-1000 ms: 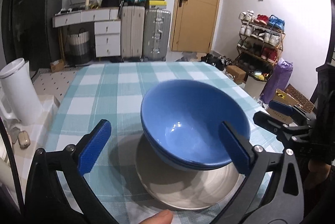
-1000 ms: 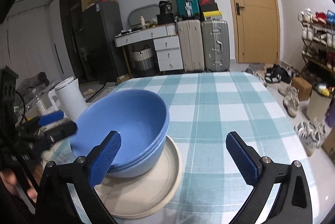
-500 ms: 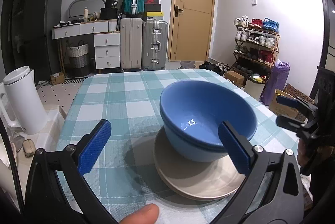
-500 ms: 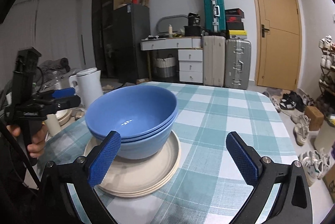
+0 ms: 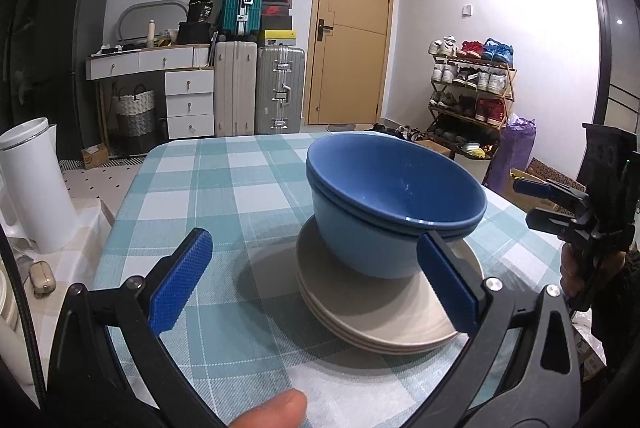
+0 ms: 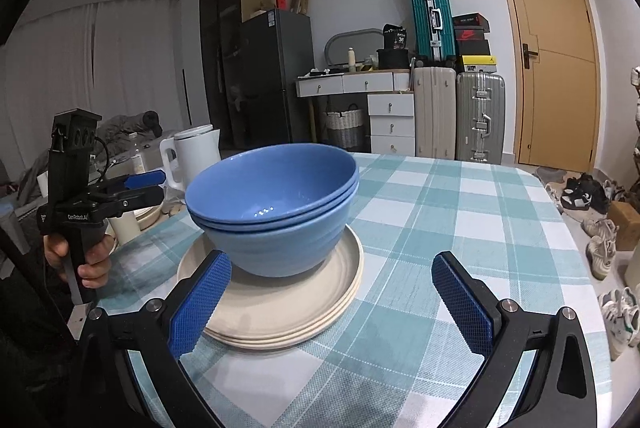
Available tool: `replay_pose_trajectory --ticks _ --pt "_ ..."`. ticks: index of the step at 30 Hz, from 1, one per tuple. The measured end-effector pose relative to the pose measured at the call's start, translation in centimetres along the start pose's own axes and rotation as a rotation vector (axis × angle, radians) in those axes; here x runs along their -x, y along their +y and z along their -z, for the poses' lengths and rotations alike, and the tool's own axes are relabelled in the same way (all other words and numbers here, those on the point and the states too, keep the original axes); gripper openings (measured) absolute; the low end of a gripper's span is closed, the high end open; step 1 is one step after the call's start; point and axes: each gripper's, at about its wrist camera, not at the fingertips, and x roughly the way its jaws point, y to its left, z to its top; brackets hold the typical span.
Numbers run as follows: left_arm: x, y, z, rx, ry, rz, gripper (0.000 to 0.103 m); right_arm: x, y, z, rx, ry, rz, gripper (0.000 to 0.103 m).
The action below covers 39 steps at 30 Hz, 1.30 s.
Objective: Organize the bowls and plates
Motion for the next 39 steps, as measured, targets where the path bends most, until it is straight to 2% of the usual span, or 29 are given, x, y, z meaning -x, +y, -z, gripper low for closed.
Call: replay_pose_trajectory --ticks 9,18,39 --pt "-0.8 1.4 1.3 0.01 0.016 -0.004 0.102 -0.4 0.1 0.5 -0.006 0.001 -0.01 0.102" --pt "-2.7 1.1 2.0 -0.003 0.045 -0.001 0.102 -0.6 0.5 0.7 0.012 -0.01 -0.009 0.102" --pt "-2.9 1.1 2.1 0.005 0.033 0.019 0.102 -1.6 0.6 1.8 -0.004 0.016 -0.026 0.102"
